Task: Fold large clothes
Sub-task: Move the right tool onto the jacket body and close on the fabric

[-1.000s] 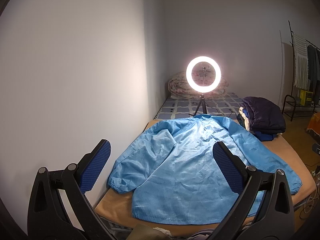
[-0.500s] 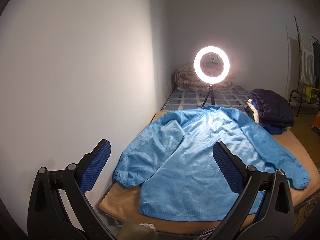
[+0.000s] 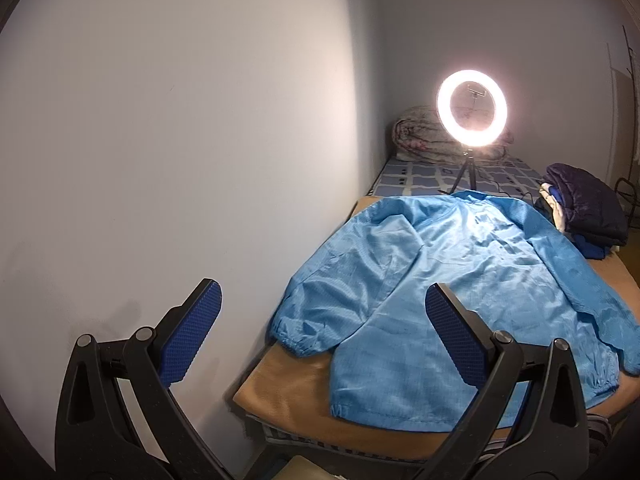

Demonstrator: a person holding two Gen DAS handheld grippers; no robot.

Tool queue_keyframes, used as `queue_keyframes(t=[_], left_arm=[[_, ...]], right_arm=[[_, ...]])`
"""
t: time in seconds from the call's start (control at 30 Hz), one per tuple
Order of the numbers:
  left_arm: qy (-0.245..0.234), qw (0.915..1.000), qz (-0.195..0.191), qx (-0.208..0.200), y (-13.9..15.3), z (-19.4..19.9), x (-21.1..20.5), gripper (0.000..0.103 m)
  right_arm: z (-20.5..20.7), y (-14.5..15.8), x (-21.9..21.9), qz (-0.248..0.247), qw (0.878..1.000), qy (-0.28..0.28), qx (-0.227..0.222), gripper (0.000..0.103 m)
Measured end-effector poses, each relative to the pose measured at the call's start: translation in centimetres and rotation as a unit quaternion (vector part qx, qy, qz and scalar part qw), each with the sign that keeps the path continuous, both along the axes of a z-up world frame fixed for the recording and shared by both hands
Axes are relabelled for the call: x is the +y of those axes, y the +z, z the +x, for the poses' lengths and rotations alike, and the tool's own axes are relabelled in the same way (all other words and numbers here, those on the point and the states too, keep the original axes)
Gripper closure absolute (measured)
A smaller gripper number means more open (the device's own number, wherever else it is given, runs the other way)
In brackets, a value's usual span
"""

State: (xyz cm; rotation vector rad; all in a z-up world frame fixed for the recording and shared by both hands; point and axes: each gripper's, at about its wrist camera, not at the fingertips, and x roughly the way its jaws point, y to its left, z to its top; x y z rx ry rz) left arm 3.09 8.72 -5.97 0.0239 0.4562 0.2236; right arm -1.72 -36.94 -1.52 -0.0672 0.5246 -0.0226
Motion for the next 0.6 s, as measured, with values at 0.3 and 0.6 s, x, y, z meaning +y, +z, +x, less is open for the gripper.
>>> queue_keyframes(t=[0.3,0.6], left_arm=[[0.013,0.9998,-0.010,0.009,-2.2,0.4,2.1,0.000],[0.032,0.9983,-0.029,0.038,-5.8,0.7,4.0,0.016]], right_arm=[[2.8,0.9,3.1,-0.019,0.999,0.043,-0.009,0.001],[8.4,-0.5,9.3,-0.020,0.980,0.199,0.008,0.002]])
